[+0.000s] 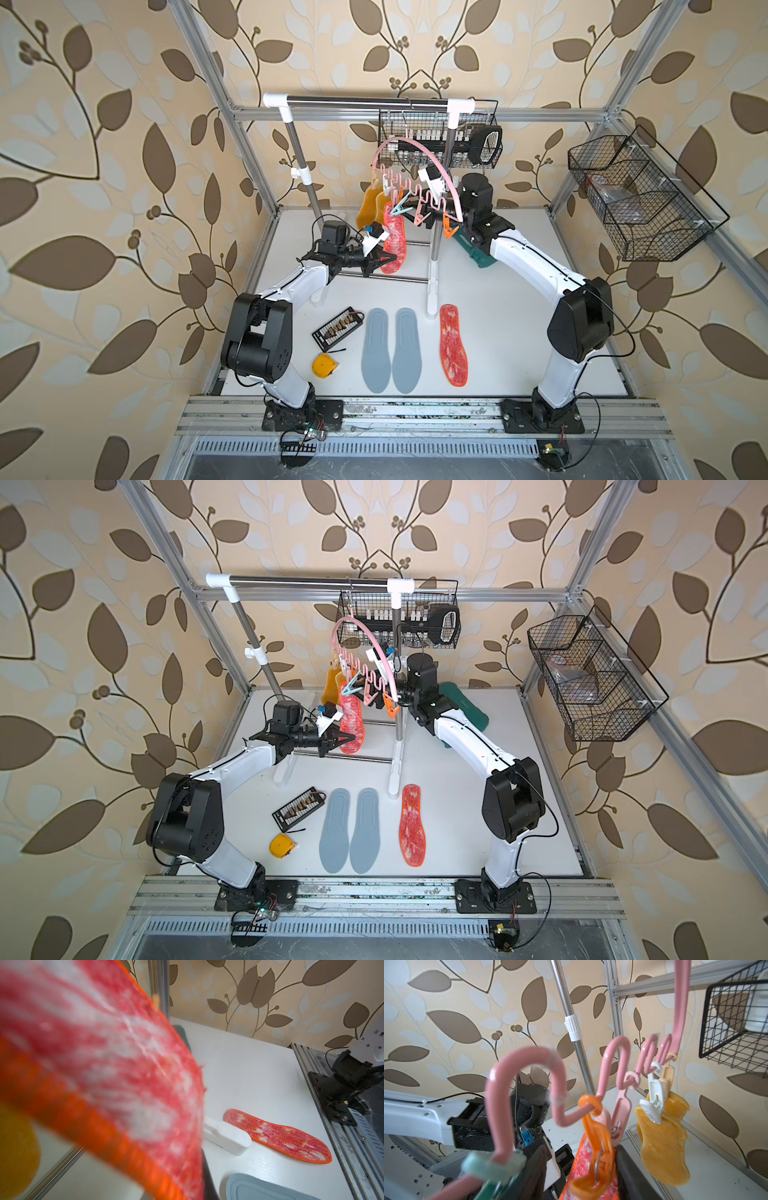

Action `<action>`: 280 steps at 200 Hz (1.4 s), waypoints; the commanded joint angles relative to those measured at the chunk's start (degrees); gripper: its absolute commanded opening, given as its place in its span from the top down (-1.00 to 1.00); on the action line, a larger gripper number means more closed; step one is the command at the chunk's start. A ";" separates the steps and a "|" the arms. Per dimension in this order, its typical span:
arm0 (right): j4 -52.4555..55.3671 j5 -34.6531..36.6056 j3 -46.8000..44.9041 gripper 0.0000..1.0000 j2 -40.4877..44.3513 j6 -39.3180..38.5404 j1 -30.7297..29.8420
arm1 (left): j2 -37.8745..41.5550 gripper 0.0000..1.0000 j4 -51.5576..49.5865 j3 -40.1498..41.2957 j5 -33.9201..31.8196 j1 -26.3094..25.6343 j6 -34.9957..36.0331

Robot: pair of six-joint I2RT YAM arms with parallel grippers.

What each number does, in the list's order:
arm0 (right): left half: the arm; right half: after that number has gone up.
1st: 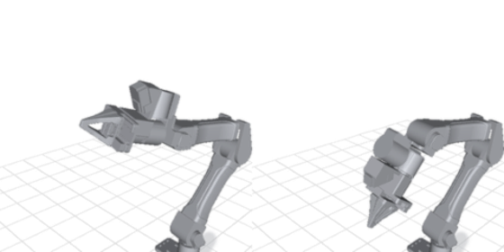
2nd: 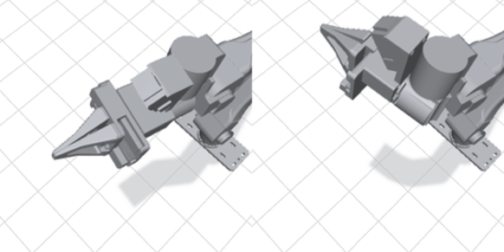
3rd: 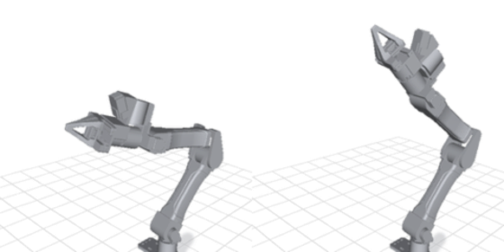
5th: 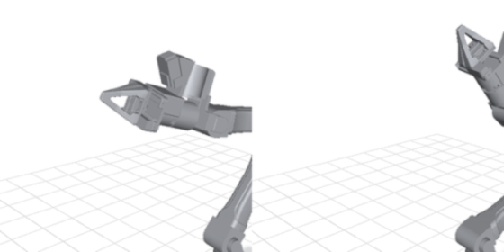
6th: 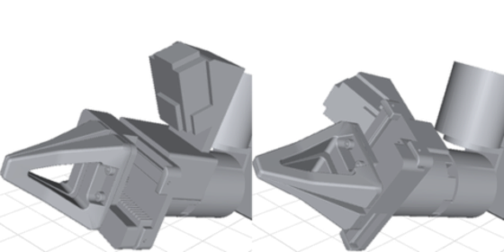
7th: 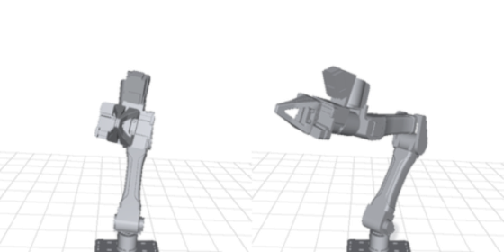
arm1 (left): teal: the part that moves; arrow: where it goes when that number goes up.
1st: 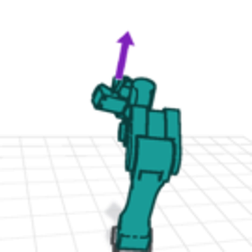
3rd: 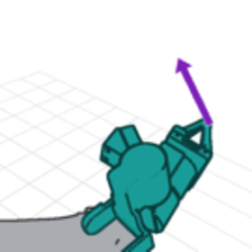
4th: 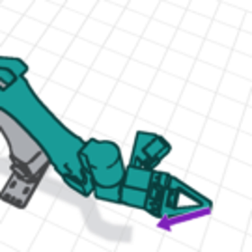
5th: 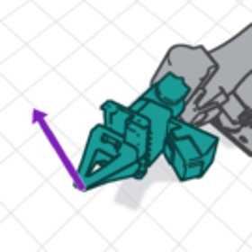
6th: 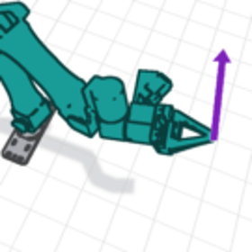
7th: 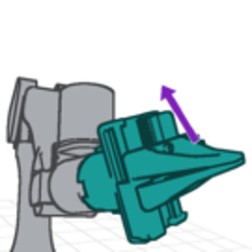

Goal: Take the shoe insoles off the hanger
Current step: Adjust the clothesline at the center of the board.

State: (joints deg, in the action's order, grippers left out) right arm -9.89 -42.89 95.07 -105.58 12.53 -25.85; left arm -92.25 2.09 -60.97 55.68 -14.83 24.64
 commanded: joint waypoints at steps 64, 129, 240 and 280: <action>-4.57 -5.20 5.51 -0.07 -4.23 4.90 0.80 | 4.52 0.92 -2.11 0.69 5.20 0.24 1.90; -3.49 -6.76 8.26 -0.06 -6.56 5.55 0.86 | 4.92 0.91 -3.92 0.48 6.80 0.24 3.03; 2.30 -2.01 5.03 -0.06 -2.83 2.36 1.15 | 7.13 0.93 -5.33 0.70 3.35 0.24 4.61; 2.94 4.07 1.19 -0.08 1.04 3.07 1.15 | 5.79 0.91 -5.08 -0.20 -3.15 0.24 3.09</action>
State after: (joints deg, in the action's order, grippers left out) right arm -7.64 -43.57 98.59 -108.79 15.73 -24.97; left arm -86.63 -3.03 -60.10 56.60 -14.83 28.05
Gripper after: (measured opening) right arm 0.534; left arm 0.061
